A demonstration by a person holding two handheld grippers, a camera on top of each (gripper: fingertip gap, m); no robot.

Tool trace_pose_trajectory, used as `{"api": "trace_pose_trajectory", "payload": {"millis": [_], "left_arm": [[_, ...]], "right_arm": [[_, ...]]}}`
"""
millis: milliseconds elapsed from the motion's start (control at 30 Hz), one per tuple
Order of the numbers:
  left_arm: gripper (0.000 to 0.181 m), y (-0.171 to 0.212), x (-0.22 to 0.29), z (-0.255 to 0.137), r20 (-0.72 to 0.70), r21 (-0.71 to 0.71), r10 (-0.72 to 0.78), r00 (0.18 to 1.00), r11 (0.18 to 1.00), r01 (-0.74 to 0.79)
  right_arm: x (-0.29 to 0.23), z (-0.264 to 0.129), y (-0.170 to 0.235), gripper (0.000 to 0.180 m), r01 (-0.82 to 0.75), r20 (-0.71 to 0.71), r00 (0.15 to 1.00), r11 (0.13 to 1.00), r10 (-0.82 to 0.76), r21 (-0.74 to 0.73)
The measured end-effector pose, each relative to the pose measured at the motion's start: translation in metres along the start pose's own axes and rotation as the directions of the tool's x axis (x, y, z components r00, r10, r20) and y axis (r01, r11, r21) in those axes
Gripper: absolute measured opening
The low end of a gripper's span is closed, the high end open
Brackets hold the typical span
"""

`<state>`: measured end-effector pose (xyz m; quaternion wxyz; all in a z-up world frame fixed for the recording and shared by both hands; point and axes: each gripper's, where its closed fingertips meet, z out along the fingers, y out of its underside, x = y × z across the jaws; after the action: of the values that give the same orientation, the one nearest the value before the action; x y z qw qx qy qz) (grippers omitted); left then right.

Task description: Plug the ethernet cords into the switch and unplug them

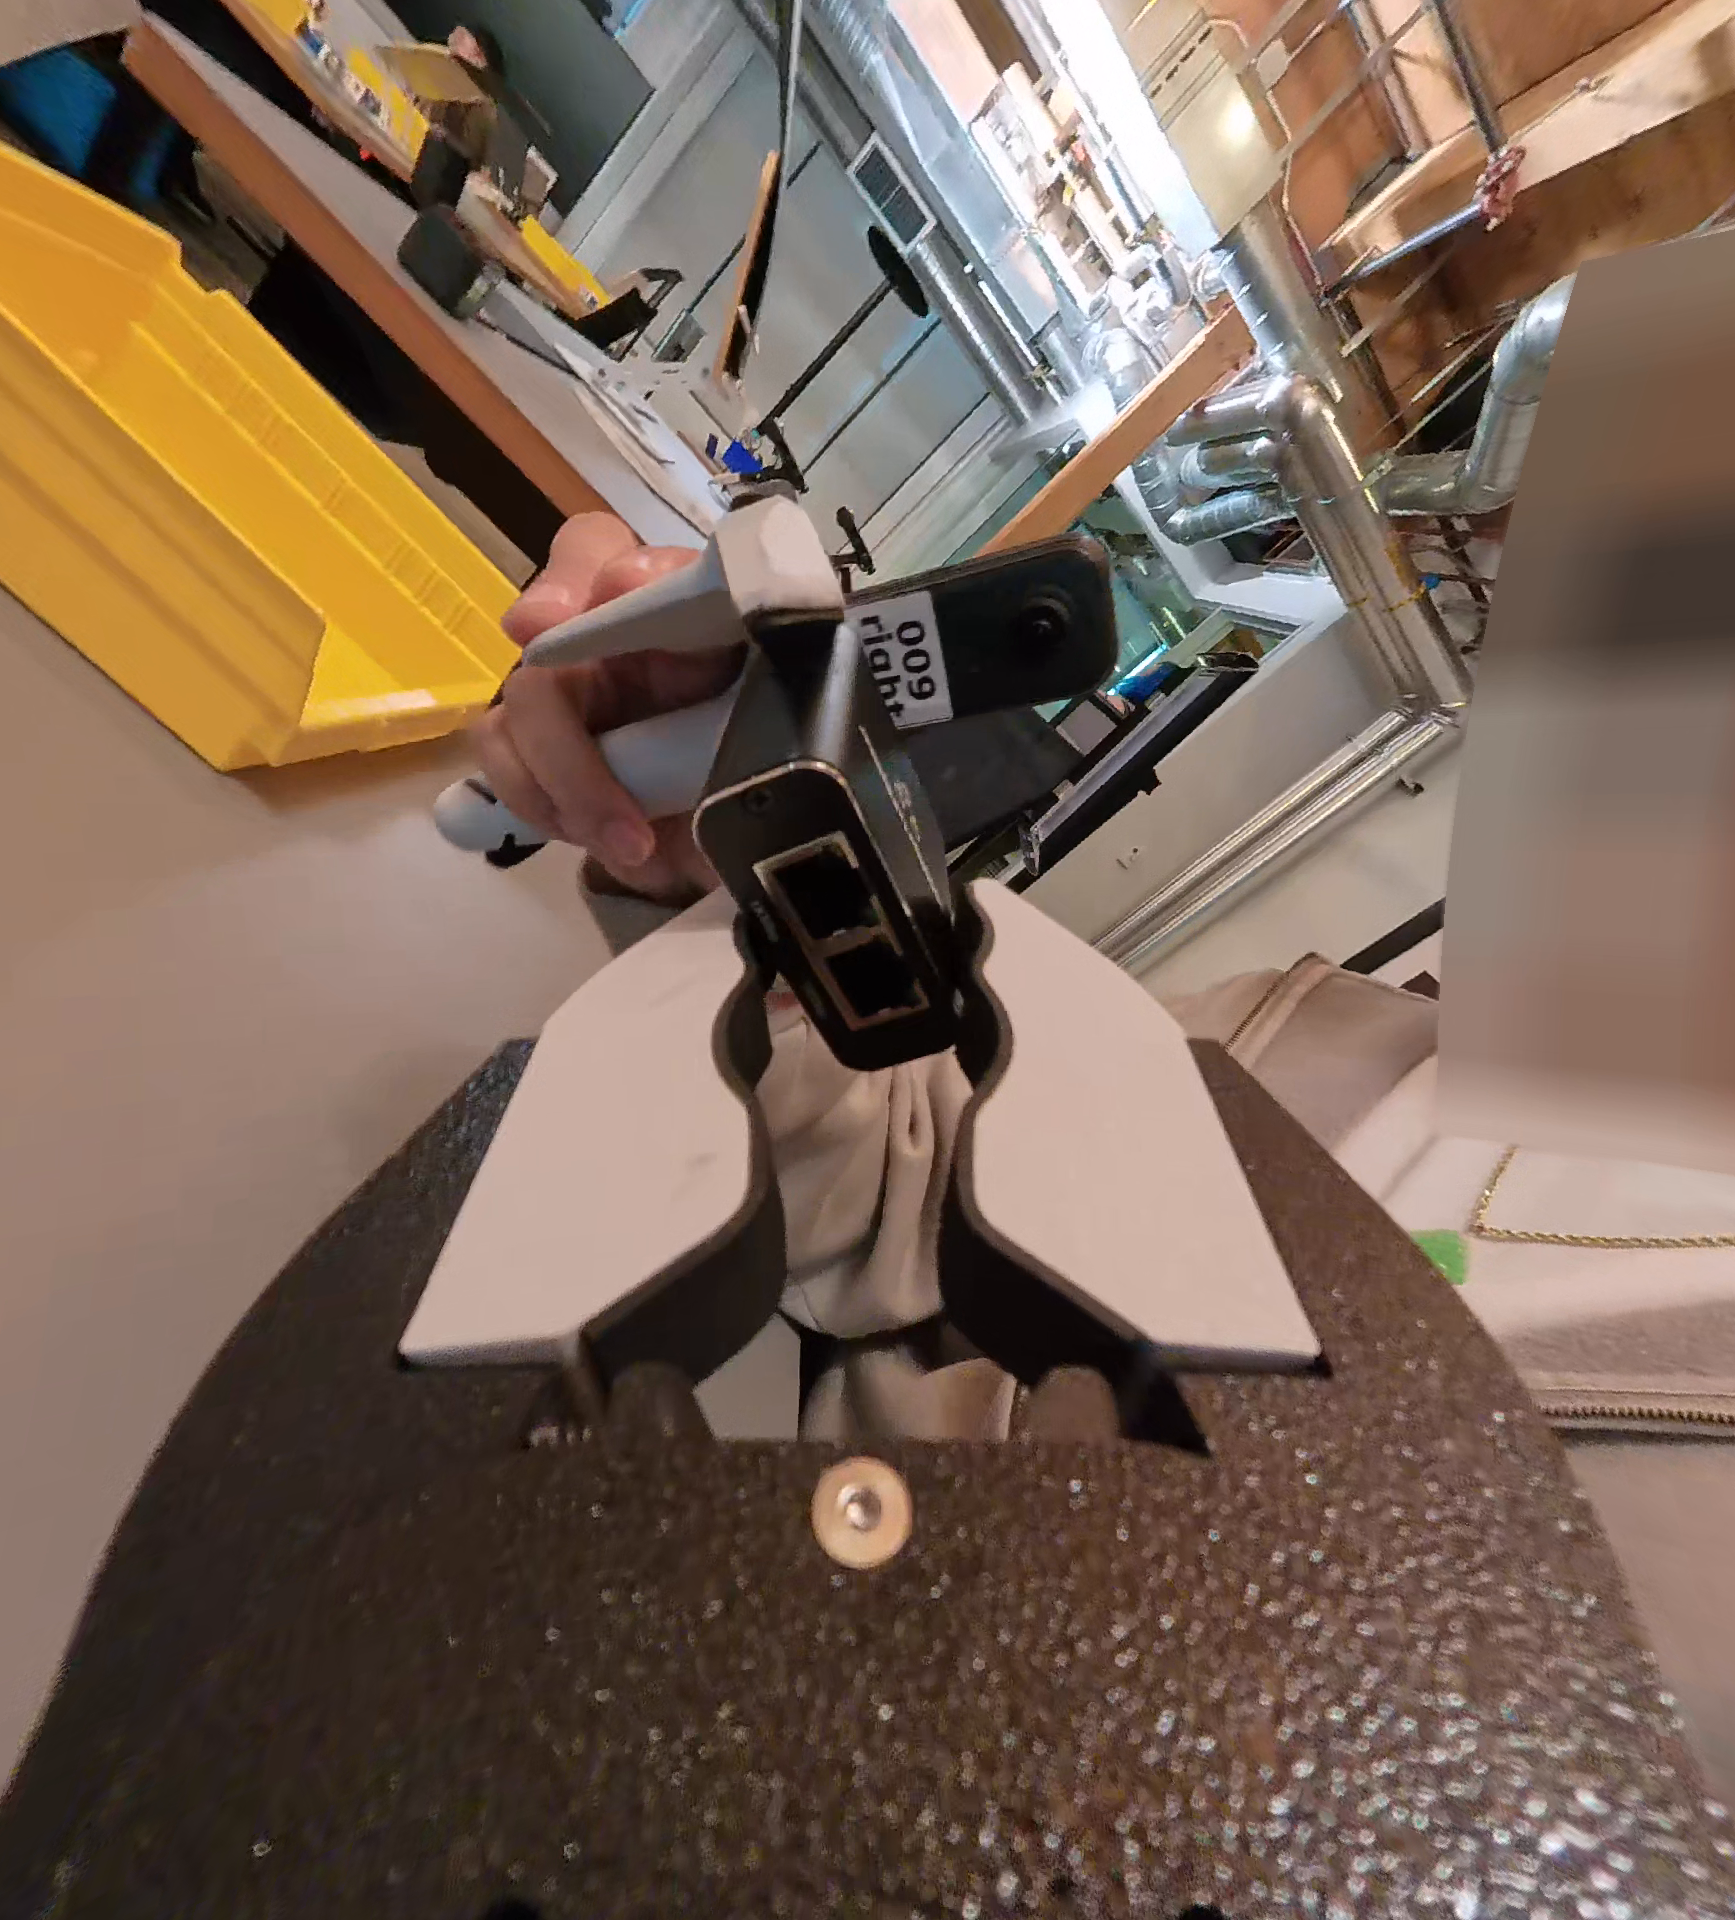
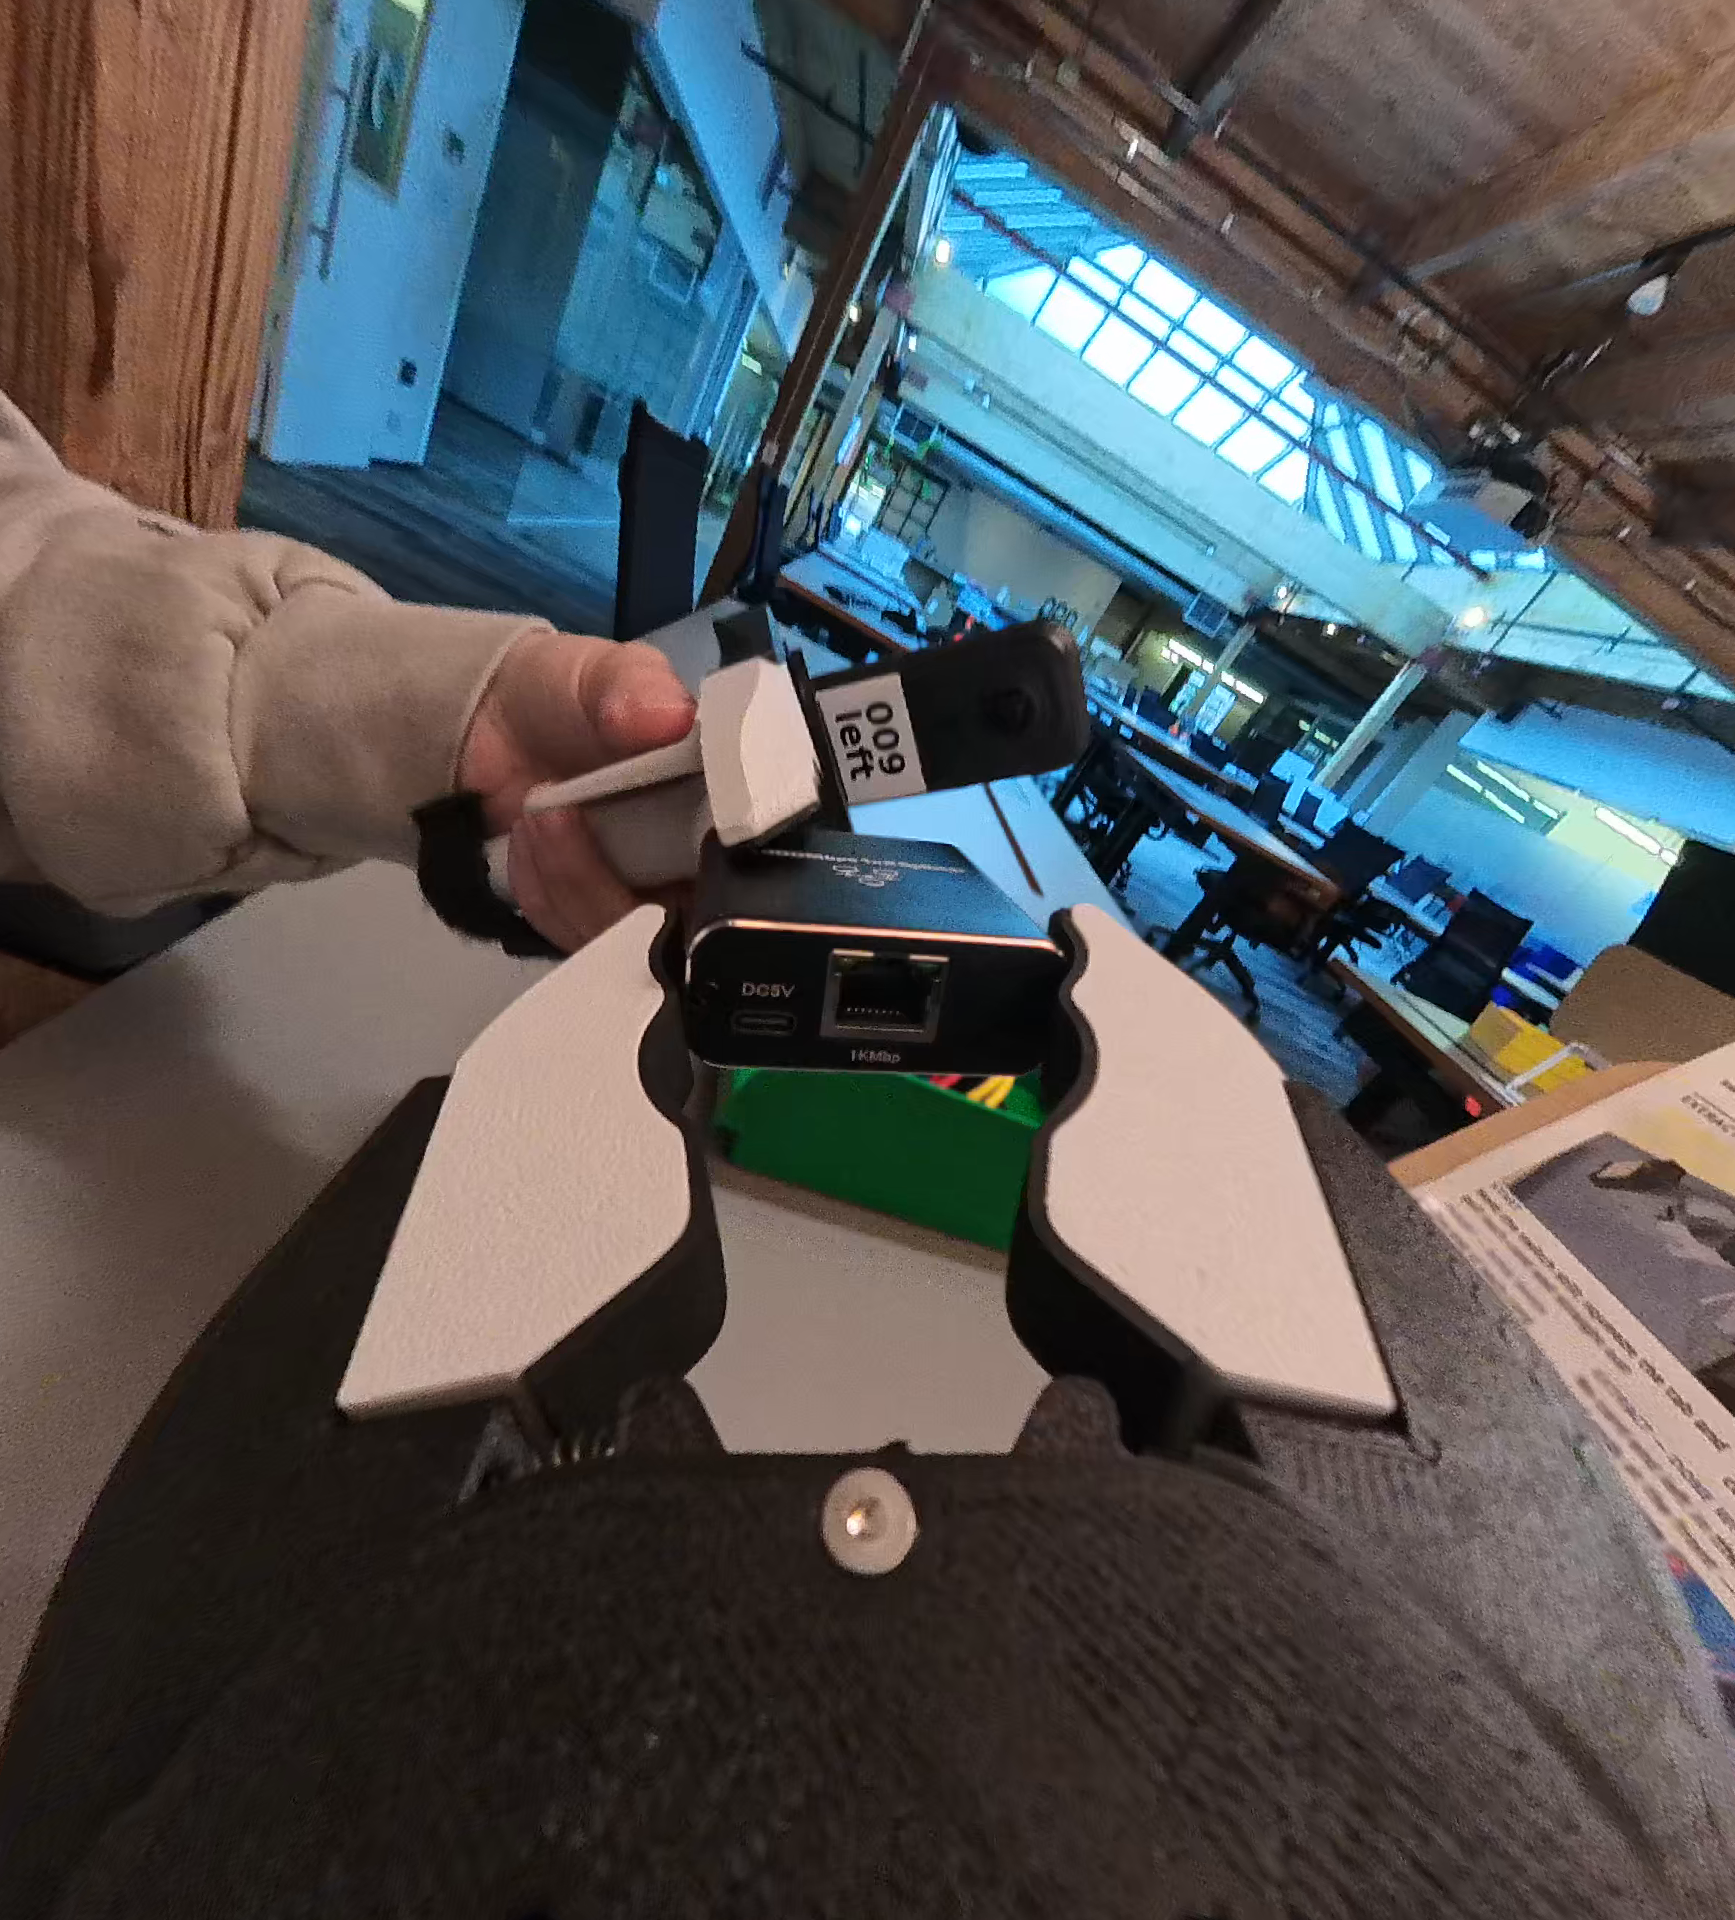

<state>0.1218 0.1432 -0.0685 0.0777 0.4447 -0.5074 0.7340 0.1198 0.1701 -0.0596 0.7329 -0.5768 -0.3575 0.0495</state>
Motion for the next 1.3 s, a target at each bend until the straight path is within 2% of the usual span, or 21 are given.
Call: {"api": "trace_pose_trajectory", "payload": {"millis": [67,133,233,367,533,633,733,800,1067,1200,1300], "left_arm": [[0.029,0.002,-0.005,0.000,0.016,-0.011,-0.030,0.999,0.999,0.030],[0.027,0.004,-0.005,0.000,0.019,-0.025,-0.043,0.999,0.999,0.044],[0.027,0.006,-0.003,0.002,0.006,-0.054,-0.087,0.996,0.995,0.087],[0.024,0.004,-0.001,0.003,0.003,-0.046,-0.137,0.991,0.990,0.137],[0.024,-0.007,-0.004,0.003,-0.008,0.077,-0.191,0.982,0.979,0.191],[0.024,-0.011,-0.007,0.004,-0.002,0.142,-0.209,0.978,0.968,0.207],[0.024,-0.014,-0.008,0.005,-0.032,0.184,-0.244,0.969,0.952,0.246],[0.024,-0.012,-0.010,0.007,-0.016,0.184,-0.249,0.968,0.951,0.248],[0.024,-0.010,-0.006,0.010,-0.012,0.188,-0.264,0.965,0.947,0.261],[0.031,-0.011,-0.009,0.007,0.025,0.196,-0.209,0.978,0.960,0.200],[0.029,-0.008,-0.016,0.004,0.081,0.188,-0.199,0.977,0.965,0.181]], "right_arm": [[-0.002,-0.002,0.004,0.067,-0.018,0.018,1.000,0.999,0.019,-0.028],[-0.004,-0.004,-0.002,0.065,-0.070,0.046,0.997,0.997,0.069,0.020],[-0.009,-0.002,-0.010,0.075,-0.072,0.069,0.995,0.994,0.066,0.084],[-0.016,0.004,-0.005,0.083,0.004,0.078,0.997,0.999,-0.007,0.034],[-0.007,0.005,0.000,0.077,0.070,0.005,0.998,0.998,-0.070,-0.001],[0.001,0.006,0.009,0.081,0.129,-0.056,0.990,0.990,-0.132,-0.062],[0.004,0.008,0.007,0.086,0.124,-0.084,0.988,0.991,-0.128,-0.054],[0.006,0.008,0.008,0.078,0.141,-0.097,0.985,0.988,-0.146,-0.059],[0.002,0.007,0.002,0.076,0.014,-0.039,0.999,1.000,-0.014,-0.001],[0.006,0.010,0.007,0.076,-0.078,-0.036,0.996,0.997,0.078,0.001],[0.004,0.012,0.015,0.076,-0.161,0.004,0.987,0.987,0.161,-0.010]]}}
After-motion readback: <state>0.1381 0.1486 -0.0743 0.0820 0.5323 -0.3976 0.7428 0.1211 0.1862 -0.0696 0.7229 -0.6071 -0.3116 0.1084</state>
